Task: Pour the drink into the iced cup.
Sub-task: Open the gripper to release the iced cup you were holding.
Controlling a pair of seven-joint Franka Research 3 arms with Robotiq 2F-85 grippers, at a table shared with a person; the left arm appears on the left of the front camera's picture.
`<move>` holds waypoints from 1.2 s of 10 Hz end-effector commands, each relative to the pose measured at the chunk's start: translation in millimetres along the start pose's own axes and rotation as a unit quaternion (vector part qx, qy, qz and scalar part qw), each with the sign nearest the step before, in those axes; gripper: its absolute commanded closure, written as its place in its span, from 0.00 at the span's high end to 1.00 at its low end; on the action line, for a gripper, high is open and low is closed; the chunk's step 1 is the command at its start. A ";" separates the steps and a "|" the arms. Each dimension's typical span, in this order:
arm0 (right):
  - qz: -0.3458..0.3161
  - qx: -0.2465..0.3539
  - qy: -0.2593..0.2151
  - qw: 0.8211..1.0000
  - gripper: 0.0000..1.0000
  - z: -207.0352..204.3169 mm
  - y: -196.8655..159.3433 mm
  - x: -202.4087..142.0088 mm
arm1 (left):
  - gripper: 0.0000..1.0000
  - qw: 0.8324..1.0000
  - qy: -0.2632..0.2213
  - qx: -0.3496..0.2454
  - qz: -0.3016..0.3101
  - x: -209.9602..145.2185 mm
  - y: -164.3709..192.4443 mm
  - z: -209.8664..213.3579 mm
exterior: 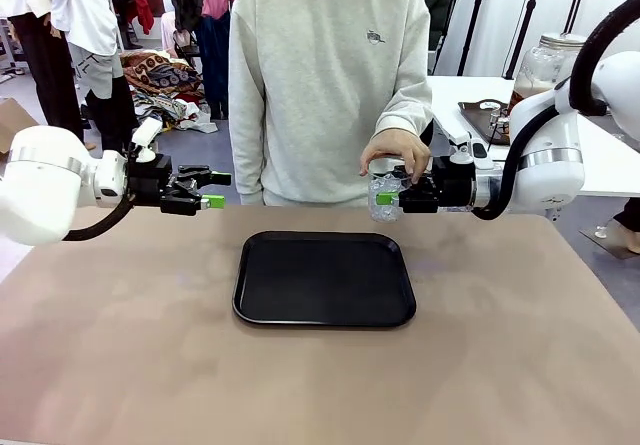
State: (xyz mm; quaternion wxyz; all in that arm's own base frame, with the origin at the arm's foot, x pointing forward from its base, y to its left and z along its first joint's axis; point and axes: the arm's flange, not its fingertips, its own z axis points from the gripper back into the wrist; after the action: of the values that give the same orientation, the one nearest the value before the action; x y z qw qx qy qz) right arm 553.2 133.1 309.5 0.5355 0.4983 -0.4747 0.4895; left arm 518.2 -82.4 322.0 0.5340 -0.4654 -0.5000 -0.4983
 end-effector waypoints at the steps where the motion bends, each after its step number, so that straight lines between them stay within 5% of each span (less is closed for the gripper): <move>1: 0.004 -0.001 0.001 1.000 0.81 -0.4 -0.5 3.7 | 1.00 1.000 -0.004 0.005 -0.001 1.0 -1.4 0.5; 12: 0.004 -0.001 0.001 1.000 0.81 -0.4 -0.5 3.7 | 1.00 1.000 -0.004 0.005 -0.001 1.0 -1.4 0.5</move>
State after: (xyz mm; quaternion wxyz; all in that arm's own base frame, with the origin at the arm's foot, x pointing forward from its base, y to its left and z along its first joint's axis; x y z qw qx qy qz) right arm 553.3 133.0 309.5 0.5355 0.4982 -0.4748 0.4895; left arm 518.2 -82.4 322.0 0.5340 -0.4654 -0.5000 -0.4983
